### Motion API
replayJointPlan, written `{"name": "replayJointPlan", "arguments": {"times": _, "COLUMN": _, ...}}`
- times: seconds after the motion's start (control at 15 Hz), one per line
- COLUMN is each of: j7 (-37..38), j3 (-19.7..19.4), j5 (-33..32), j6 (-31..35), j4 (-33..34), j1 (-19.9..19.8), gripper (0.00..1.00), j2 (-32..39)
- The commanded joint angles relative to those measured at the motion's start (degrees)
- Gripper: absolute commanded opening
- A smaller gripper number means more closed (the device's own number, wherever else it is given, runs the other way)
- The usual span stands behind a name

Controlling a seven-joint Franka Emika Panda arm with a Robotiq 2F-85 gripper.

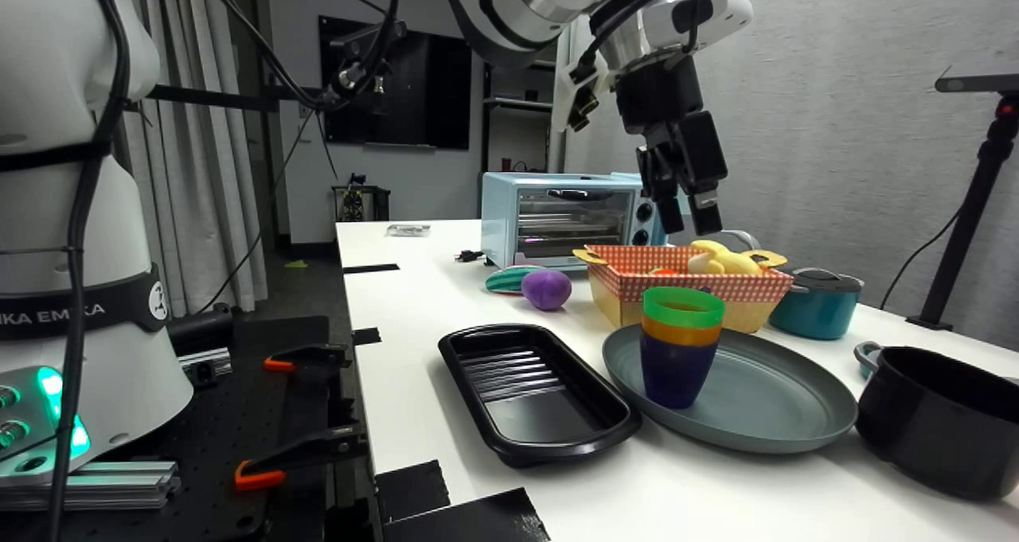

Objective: Put the green cup inside the orange cup

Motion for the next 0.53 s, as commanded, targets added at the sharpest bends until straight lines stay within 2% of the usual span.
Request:
{"name": "replayJointPlan", "arguments": {"times": 0.0, "j7": -6.3, "j3": 0.1, "j5": 4.2, "j6": 1.7, "j4": -4.7, "j1": 0.3, "gripper": 1.0, "j2": -6.0}}
{"name": "replayJointPlan", "arguments": {"times": 0.47, "j7": -9.4, "j3": 2.2, "j5": 5.6, "j6": 0.6, "j4": -11.3, "j1": -0.7, "gripper": 1.0, "j2": -15.5}}
